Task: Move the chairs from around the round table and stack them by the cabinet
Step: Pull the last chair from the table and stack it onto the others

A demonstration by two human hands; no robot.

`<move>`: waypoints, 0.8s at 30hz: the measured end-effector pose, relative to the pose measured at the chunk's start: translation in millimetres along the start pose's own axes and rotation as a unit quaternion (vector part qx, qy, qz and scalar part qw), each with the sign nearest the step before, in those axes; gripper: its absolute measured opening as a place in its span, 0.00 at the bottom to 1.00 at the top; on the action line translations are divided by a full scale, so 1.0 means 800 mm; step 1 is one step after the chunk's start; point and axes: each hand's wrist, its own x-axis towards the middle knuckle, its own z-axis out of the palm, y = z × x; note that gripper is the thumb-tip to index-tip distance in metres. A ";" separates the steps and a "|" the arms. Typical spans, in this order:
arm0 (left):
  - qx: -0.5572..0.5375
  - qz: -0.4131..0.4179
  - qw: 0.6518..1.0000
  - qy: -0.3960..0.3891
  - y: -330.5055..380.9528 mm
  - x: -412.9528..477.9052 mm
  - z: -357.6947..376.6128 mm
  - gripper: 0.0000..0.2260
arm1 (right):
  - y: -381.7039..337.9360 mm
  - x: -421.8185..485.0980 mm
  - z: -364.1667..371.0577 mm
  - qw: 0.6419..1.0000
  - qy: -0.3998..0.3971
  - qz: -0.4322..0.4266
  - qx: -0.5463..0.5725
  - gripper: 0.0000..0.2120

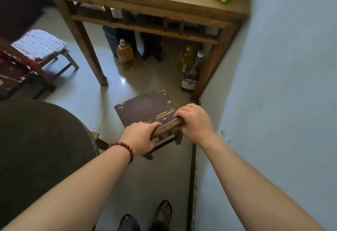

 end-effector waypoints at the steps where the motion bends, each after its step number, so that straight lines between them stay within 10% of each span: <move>1: 0.011 0.000 1.000 0.001 -0.003 0.009 -0.009 0.18 | 0.002 0.012 -0.003 1.000 0.002 0.002 0.004 0.11; 24: 0.042 -0.057 0.997 -0.009 -0.254 0.214 -0.177 0.18 | -0.028 0.391 0.042 0.994 -0.105 -0.028 0.007 0.10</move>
